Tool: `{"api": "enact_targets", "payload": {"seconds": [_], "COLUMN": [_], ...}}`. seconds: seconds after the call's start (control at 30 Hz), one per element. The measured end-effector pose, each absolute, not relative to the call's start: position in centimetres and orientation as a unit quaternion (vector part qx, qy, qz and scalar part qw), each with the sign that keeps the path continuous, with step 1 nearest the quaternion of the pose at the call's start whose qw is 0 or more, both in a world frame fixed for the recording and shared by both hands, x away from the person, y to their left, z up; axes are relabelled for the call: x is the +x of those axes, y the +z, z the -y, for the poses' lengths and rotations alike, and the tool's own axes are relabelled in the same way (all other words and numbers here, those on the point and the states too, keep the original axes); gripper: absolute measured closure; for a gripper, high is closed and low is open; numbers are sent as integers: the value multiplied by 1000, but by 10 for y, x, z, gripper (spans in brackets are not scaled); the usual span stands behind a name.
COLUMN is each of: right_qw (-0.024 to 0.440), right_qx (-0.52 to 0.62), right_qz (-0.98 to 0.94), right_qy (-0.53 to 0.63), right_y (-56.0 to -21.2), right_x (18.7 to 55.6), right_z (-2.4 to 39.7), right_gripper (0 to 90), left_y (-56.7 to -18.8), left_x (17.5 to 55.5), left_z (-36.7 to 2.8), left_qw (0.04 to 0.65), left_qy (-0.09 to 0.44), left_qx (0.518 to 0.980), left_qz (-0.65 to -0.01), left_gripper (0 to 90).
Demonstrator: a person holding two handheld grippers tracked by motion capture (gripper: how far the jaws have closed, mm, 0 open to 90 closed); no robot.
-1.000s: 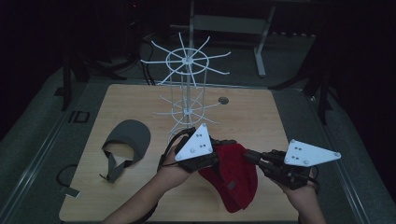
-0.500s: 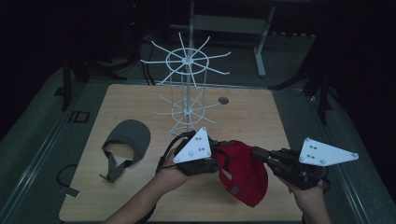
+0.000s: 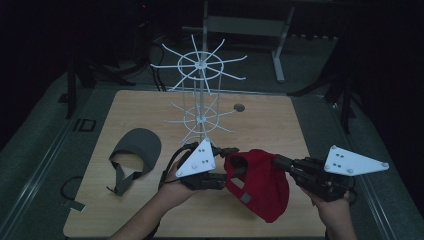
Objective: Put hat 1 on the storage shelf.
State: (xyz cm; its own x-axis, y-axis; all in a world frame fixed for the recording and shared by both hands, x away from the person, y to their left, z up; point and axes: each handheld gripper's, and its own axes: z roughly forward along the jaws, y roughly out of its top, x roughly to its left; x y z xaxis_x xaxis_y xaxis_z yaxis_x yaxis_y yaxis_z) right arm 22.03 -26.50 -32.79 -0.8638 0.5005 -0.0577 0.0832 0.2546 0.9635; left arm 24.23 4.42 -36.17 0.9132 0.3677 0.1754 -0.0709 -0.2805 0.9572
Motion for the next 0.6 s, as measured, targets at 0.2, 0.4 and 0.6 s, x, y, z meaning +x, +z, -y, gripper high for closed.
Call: {"api": "enact_targets", "payload": {"seconds": [0.2, 0.4, 0.6], "right_qw": [184, 200, 218], "right_qx": [204, 222, 242], "right_qz": [-757, -744, -731], "right_qy": [593, 598, 600], "right_y": [-322, -312, -303], "right_x": [221, 223, 229], "right_z": [271, 282, 291], "right_gripper": [888, 888, 888], "left_y": [-365, -374, -385], "left_x": [243, 244, 237], "left_z": [-57, -67, -72], "left_qw": [597, 600, 598], "left_qy": [195, 199, 207], "left_qx": [769, 762, 758], "left_qz": [-119, -144, -158], "left_gripper": [516, 518, 518]}}
